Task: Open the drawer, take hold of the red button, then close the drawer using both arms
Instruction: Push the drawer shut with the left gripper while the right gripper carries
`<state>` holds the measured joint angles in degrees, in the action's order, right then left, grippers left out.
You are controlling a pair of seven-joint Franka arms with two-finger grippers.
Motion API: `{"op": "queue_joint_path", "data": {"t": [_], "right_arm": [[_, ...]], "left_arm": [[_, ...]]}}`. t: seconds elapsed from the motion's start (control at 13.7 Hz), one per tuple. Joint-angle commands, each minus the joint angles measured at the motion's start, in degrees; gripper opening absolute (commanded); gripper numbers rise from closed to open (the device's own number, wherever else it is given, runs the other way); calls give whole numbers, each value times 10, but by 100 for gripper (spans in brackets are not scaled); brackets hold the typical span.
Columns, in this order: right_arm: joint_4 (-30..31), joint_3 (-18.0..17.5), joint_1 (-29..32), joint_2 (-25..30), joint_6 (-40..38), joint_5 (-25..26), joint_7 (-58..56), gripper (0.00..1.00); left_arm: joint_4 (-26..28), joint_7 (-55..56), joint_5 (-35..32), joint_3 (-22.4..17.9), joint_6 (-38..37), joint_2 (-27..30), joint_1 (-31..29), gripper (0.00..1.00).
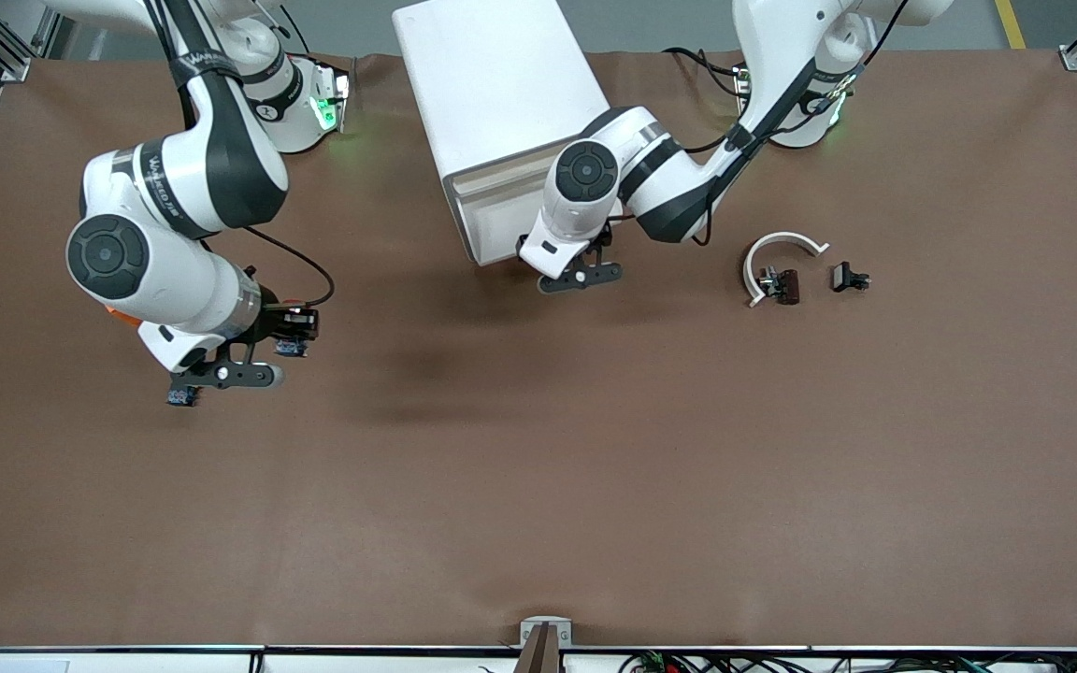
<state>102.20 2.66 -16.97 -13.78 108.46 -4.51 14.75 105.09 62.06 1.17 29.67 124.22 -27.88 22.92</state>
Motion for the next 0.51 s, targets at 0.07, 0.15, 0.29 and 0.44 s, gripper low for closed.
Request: {"op": "queue_joint_path", "data": {"t": [0.07,0.15,0.29,0.44], "right_arm": [[98,-11,35,36,95,47,-30,0],[115,-11,40,35,122,52,-33,0],[142,-11,57,33,161,73,-35,0],[178,-11,76,31,214,79,-37,0]], "left_arm": [[3,15,52,28,-29,-4,2,100],[3,16,80,34,-29,-7,2,100],[3,19,105,34,-29,-19,15,100],[3,40,106,34,-29,-27,21,100]]}}
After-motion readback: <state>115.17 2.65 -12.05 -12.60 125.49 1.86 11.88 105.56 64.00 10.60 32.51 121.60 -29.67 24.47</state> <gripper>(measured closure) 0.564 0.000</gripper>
